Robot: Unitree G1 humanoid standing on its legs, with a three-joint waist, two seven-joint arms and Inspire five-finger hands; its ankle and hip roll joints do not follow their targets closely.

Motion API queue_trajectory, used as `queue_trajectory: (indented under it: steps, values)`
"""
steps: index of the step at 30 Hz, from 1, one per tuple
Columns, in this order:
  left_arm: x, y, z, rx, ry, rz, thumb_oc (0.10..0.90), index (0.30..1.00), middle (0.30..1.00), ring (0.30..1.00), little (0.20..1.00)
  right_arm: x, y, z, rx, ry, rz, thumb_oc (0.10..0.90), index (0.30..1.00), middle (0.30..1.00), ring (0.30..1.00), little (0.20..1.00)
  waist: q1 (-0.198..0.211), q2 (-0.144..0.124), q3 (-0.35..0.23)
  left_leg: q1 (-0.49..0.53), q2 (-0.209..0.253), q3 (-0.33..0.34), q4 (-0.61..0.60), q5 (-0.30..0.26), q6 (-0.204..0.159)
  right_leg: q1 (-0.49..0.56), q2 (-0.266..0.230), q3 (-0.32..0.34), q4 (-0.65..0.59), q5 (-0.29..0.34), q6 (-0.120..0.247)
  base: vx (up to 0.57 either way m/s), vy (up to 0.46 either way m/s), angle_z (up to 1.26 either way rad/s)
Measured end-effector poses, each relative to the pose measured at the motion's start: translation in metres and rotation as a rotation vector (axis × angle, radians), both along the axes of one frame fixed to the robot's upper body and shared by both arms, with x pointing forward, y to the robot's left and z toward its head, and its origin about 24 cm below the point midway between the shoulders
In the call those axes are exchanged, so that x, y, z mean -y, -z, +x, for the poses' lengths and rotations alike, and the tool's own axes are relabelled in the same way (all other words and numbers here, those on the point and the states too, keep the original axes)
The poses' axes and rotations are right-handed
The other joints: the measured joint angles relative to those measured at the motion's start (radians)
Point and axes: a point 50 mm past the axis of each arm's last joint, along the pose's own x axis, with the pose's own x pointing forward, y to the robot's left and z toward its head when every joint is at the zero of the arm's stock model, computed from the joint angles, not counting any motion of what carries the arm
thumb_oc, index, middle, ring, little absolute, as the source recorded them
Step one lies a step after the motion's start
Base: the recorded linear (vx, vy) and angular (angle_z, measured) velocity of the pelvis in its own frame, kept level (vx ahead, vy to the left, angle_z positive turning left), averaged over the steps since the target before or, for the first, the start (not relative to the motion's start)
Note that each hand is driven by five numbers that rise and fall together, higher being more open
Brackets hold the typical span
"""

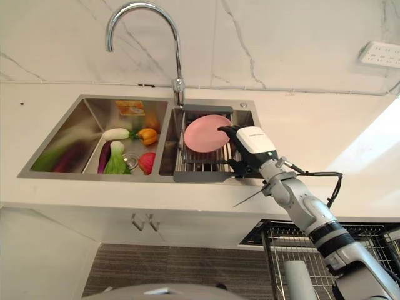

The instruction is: Place the dishes in the dishwasher.

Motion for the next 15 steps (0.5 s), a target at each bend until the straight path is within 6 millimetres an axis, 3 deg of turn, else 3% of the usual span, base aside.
queue_trajectory:
  steps: [8, 15]
  values:
    - [0.002, 0.0, 0.003, 0.011, 0.02, -0.004, 0.8, 0.9, 0.9, 0.9, 0.9, 0.004, 0.002, 0.009, -0.013, 0.028, -0.027, 0.8, 0.9, 0.9, 0.9, 0.9, 0.018, 0.002, 0.001, -0.002, 0.0, -0.004, 0.0, 0.0, 0.0, 0.001, -0.001, -0.006, 0.0, 0.0, 0.0, 0.0, 0.001, 0.0]
    - [0.004, 0.0, 0.004, 0.025, 0.032, -0.014, 0.8, 0.9, 0.9, 0.9, 0.9, 0.004, 0.011, 0.025, -0.047, 0.047, -0.15, 0.8, 0.9, 0.9, 0.9, 0.9, 0.026, 0.009, -0.003, -0.013, 0.0, -0.026, 0.0, 0.002, -0.001, -0.002, -0.001, -0.023, 0.0, 0.0, 0.0, 0.01, -0.001, 0.07]
